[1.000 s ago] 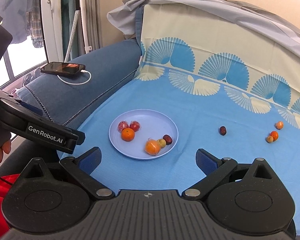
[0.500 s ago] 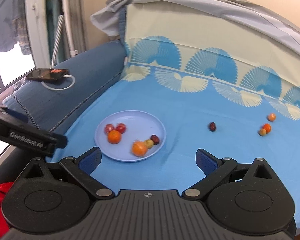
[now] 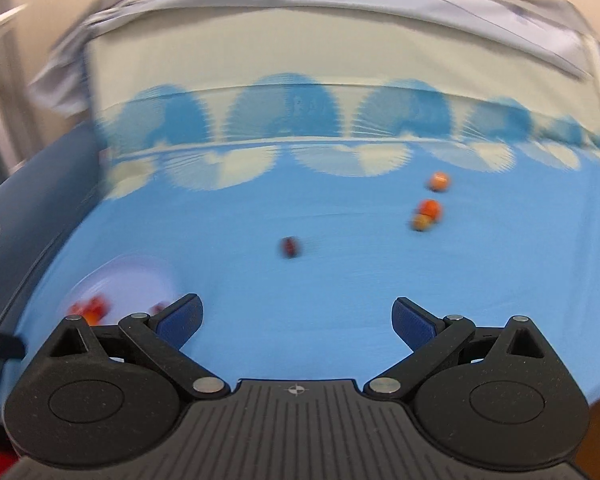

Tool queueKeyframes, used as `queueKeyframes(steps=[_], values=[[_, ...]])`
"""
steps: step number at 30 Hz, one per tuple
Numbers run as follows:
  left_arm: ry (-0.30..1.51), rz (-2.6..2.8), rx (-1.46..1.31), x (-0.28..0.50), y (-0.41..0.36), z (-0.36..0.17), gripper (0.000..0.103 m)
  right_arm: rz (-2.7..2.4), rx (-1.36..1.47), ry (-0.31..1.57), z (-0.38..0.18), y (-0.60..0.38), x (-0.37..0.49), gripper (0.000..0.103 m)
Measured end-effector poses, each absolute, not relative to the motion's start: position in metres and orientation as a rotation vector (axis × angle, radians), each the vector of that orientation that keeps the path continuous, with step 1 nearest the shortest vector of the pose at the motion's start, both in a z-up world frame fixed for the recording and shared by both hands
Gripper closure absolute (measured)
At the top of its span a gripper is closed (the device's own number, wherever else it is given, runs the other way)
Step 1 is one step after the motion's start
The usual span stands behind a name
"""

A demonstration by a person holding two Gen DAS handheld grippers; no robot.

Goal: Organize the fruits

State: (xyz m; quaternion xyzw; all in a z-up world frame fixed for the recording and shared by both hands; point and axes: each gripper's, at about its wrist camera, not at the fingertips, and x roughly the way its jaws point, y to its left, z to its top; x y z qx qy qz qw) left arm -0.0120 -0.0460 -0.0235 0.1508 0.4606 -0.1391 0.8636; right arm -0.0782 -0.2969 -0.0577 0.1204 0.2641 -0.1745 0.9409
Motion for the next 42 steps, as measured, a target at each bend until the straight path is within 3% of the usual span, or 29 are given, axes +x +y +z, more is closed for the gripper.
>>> queueKeyframes(steps=[9, 17, 24, 30, 31, 32, 33, 34, 38, 42], values=[[0.945, -0.454, 0.354, 0.053, -0.164, -0.05, 0.0, -0.593, 0.312, 0.502, -0.094, -0.408, -0.017, 0.001], [0.921, -0.563, 0.47, 0.12, -0.271, -0.121, 0.0, -0.728, 0.411, 0.49, -0.146, -0.48, 0.059, 0.001], [0.92, -0.609, 0.535, 0.161, -0.314, -0.175, 0.0, -0.751, 0.283, 0.533, -0.179, -0.502, 0.127, 0.001], [0.963, -0.605, 0.541, 0.177, -0.317, -0.195, 0.001, -0.764, 0.253, 0.541, -0.196, -0.503, 0.133, 0.001], [0.958, -0.616, 0.54, 0.176, -0.317, -0.194, 0.008, -0.763, 0.26, 0.535, -0.196, -0.504, 0.132, 0.007], [0.961, -0.646, 0.533, 0.173, -0.317, -0.192, 0.031, -0.781, 0.265, 0.53, -0.195, -0.504, 0.13, 0.016], [0.973, -0.694, 0.516, 0.17, -0.317, -0.188, 0.051, -0.818, 0.262, 0.529, -0.193, -0.502, 0.128, 0.038], [0.982, -0.721, 0.518, 0.165, -0.318, -0.184, 0.076, -0.824, 0.247, 0.532, -0.191, -0.501, 0.125, 0.071], [0.954, -0.717, 0.558, 0.144, -0.317, -0.172, 0.077, -0.787, 0.27, 0.556, -0.184, -0.499, 0.112, 0.073], [0.971, -0.701, 0.511, 0.125, -0.286, -0.142, 0.076, -0.68, 0.482, 0.596, -0.164, -0.487, 0.081, 0.073]])
